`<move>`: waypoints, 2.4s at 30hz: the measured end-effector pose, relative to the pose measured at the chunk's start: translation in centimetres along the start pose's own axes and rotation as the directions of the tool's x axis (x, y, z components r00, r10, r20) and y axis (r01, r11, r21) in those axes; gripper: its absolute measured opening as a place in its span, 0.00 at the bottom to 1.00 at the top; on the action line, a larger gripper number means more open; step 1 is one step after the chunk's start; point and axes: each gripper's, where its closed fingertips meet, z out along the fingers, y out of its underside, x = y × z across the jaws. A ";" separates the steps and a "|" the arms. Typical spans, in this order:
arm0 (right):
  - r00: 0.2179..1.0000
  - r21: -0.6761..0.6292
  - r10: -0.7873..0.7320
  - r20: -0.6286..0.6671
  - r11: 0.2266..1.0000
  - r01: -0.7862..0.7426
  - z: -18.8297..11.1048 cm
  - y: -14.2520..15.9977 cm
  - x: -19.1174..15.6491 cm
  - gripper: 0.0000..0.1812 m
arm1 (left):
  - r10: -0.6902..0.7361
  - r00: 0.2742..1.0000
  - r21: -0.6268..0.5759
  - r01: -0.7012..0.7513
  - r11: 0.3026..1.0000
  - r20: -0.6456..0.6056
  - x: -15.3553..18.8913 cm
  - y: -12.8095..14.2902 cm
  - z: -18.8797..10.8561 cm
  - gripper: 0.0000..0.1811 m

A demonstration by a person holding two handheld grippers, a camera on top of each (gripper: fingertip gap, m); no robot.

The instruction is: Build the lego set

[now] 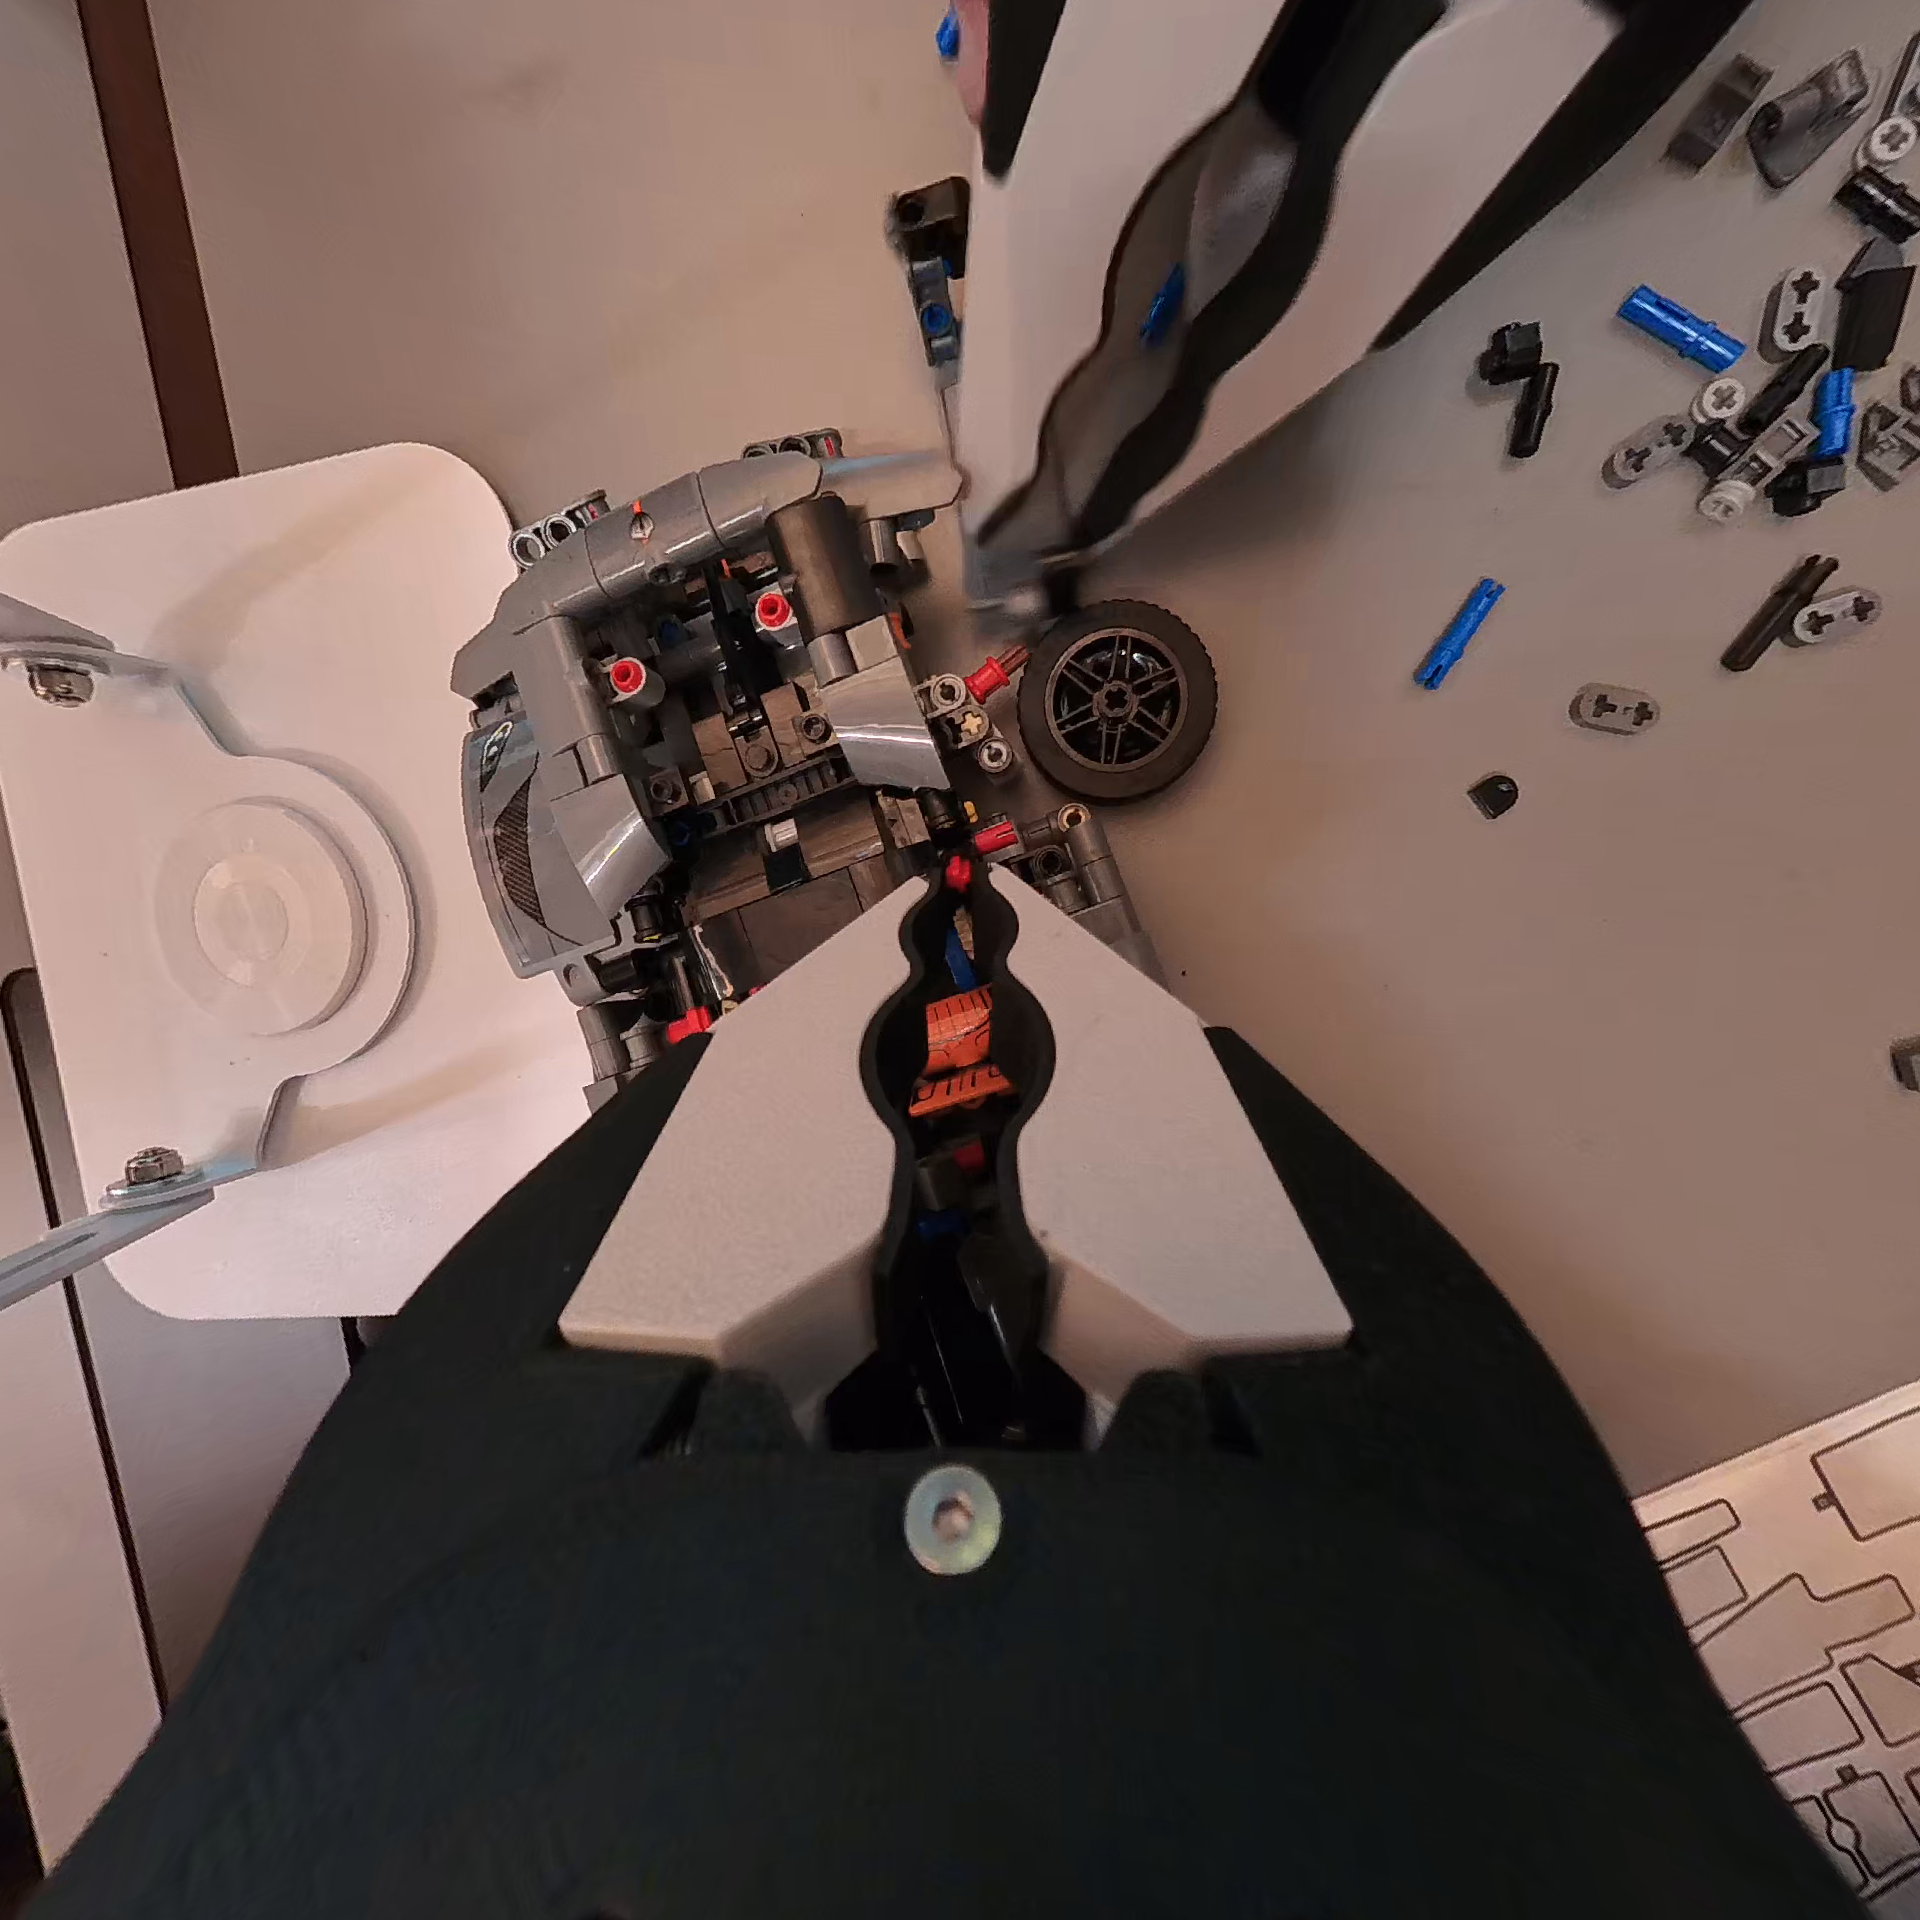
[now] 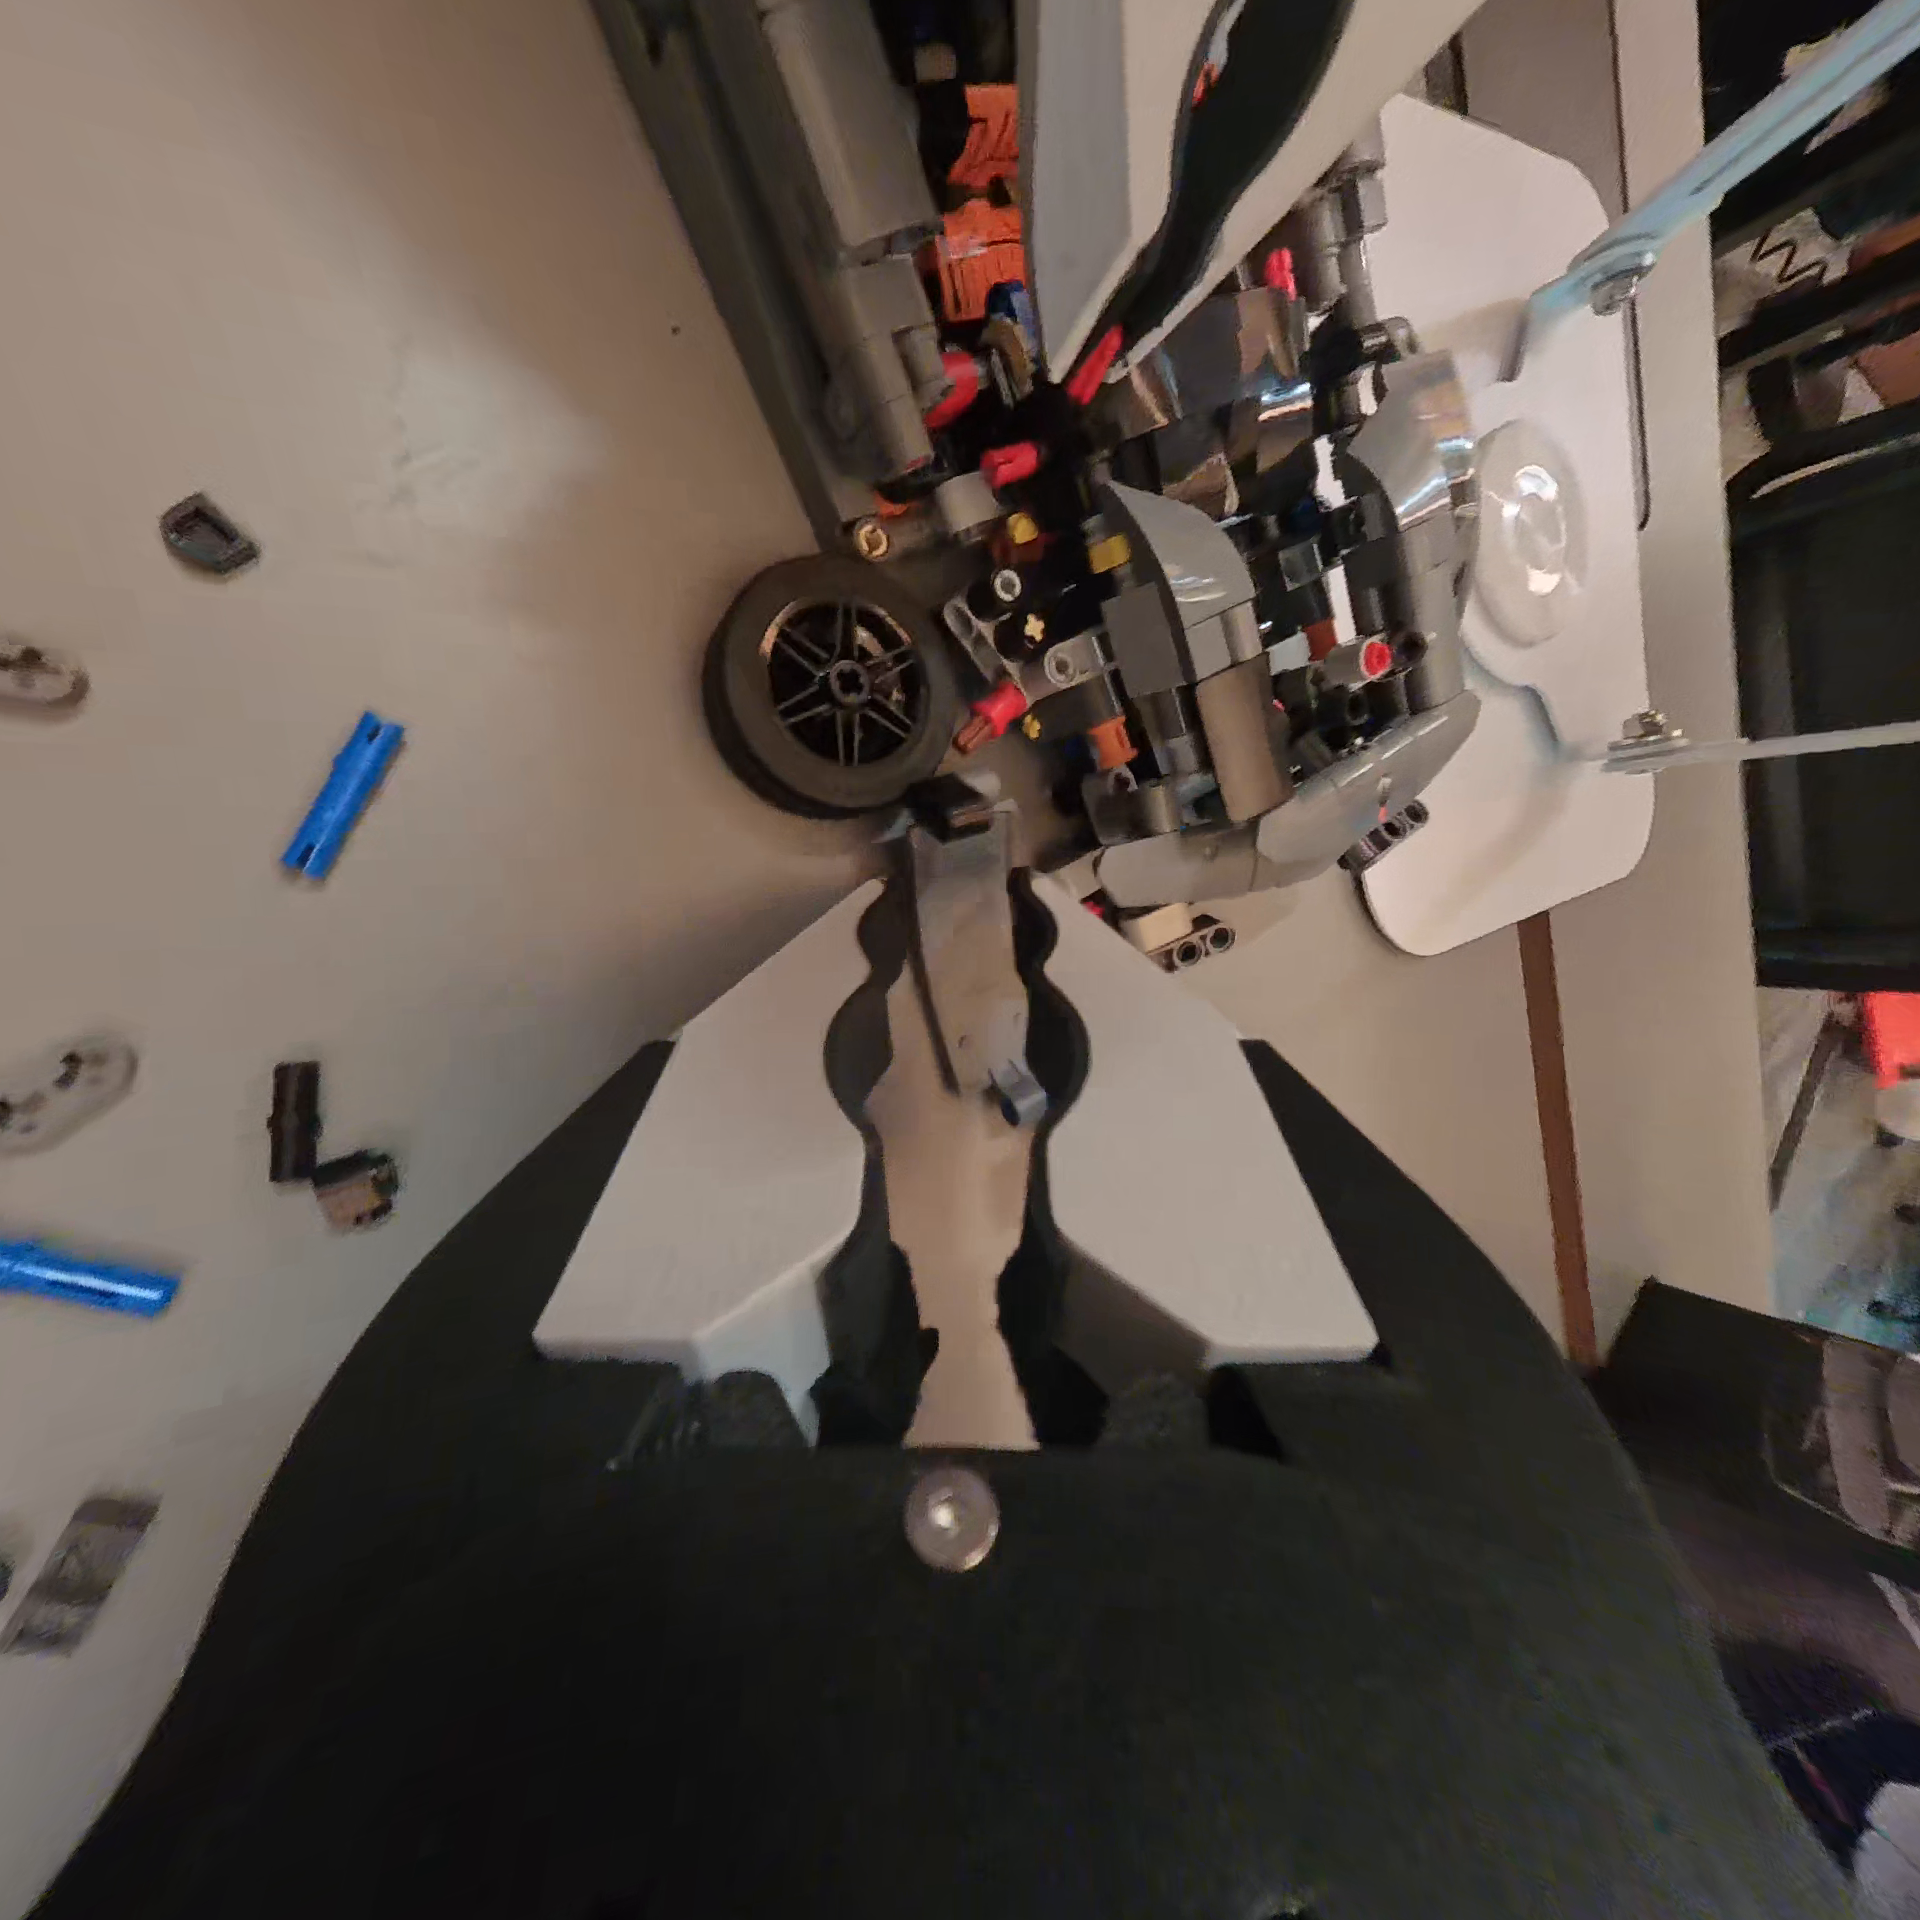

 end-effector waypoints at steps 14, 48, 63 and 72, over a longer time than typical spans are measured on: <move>0.992 0.047 0.066 0.110 0.996 -0.072 -1.7 -0.4 -0.3 0.00 | 0.045 0.997 0.001 -0.045 0.999 0.063 -0.4 -0.3 -0.1 0.10; 0.881 0.222 -0.144 -0.450 0.938 0.266 -8.9 -6.0 4.8 0.27 | -0.144 0.984 0.435 0.178 0.883 -0.109 1.4 -8.8 -3.0 0.02; 0.936 0.113 -0.138 -0.322 0.977 0.183 -7.0 -3.9 5.4 0.13 | -0.192 0.969 0.439 0.241 0.866 -0.153 0.2 -7.5 -4.4 0.10; 0.953 -0.013 -0.135 0.272 0.989 0.144 -3.4 -2.0 0.5 0.13 | -0.107 0.994 0.114 0.108 0.988 -0.019 0.3 -2.1 -2.8 0.18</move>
